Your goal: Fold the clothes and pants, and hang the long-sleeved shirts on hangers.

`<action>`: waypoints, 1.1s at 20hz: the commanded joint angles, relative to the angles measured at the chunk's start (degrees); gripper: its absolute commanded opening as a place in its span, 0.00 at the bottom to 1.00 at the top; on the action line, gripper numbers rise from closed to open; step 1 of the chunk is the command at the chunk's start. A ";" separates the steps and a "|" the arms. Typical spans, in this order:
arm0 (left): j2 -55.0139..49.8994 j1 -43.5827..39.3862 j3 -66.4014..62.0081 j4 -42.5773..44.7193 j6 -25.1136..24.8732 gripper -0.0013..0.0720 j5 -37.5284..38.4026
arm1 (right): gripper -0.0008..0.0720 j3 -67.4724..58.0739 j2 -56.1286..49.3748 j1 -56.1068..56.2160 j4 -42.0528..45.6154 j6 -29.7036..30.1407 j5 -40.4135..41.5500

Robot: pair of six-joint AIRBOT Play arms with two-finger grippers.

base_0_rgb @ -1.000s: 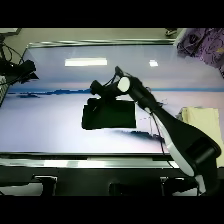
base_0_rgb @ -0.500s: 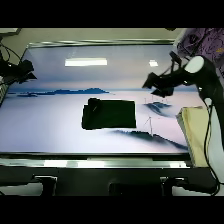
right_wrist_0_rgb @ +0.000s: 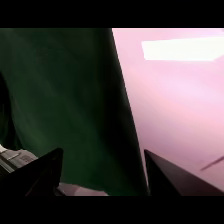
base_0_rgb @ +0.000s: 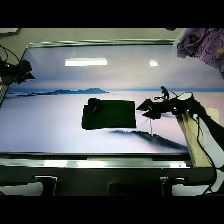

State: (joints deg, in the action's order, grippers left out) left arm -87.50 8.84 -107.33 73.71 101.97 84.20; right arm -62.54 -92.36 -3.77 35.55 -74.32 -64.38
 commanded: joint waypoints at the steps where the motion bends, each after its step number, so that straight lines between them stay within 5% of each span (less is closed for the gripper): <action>1: 0.00 0.00 -0.04 0.02 0.00 0.04 -0.02 | 0.81 2.08 -4.09 3.54 -6.67 5.92 5.70; 4: 0.00 0.00 -0.02 0.02 0.00 0.04 -0.02 | 0.73 2.08 -5.18 6.38 -7.19 5.92 10.45; 6: 0.00 0.00 -0.02 0.02 0.00 0.04 -0.02 | 0.57 2.08 -5.44 7.72 -7.28 5.35 11.61; 8: 0.00 0.00 -0.02 0.02 0.00 0.04 -0.02 | 0.23 2.03 -5.46 7.98 -7.69 5.09 11.08; 10: 0.00 0.00 -0.02 0.02 0.00 0.04 -0.02 | 0.06 1.64 -4.81 7.85 -10.25 5.05 10.34; 16: 0.00 0.00 -0.02 -0.63 0.00 0.04 -0.02 | 0.06 -15.78 -2.69 2.27 5.29 -14.45 3.17; 22: -0.04 0.00 -0.02 -0.63 0.02 0.04 0.00 | 0.06 -30.80 -0.98 -10.36 10.27 -21.38 -1.99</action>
State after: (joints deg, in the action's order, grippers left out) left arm -87.50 8.84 -107.33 73.14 101.97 84.18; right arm -86.80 -94.30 -8.80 41.25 -89.95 -63.77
